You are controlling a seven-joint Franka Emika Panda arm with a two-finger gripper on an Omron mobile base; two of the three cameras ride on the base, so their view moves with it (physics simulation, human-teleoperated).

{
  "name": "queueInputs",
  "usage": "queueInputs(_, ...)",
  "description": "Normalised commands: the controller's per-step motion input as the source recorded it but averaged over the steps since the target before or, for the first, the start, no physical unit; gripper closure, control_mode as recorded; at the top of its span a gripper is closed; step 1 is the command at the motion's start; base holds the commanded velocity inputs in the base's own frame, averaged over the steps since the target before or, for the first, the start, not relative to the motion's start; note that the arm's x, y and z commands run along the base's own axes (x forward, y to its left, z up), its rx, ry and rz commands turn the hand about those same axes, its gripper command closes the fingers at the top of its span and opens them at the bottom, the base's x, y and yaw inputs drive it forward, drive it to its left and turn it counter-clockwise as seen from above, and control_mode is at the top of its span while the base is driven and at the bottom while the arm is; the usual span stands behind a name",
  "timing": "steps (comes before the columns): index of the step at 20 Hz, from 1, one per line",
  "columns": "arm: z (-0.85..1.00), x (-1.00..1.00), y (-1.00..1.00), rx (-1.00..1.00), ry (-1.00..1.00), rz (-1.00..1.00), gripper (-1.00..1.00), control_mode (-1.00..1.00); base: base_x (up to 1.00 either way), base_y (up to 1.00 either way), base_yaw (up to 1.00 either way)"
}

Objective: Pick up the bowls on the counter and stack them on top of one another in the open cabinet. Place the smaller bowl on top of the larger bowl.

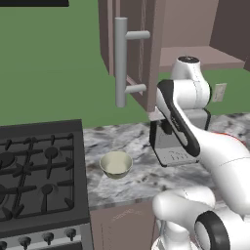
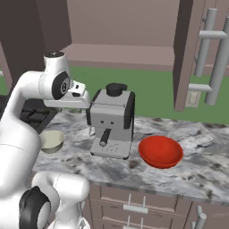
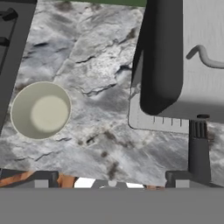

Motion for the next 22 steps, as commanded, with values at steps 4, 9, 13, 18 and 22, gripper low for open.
queueInputs(4, -0.17, -0.39, 0.03, 0.01, 0.0, 0.0, -1.0, -1.0, 0.0, 0.0, 0.0)
queueInputs(9, -0.15, -0.42, 0.05, 0.0, 0.0, 0.0, -1.0, -1.0, 0.0, 0.0, 0.0)
queueInputs(13, -0.23, -0.37, 0.11, 0.01, 0.0, 0.0, -1.0, -1.0, 0.0, 0.0, 0.0)
queueInputs(18, -0.25, -0.25, 0.13, 0.01, -0.01, 0.0, -1.0, -1.0, 0.0, 0.0, 0.0)
queueInputs(22, -0.32, -0.15, 0.2, 0.03, 0.0, 0.0, -1.0, -1.0, 0.0, 0.0, 0.0)
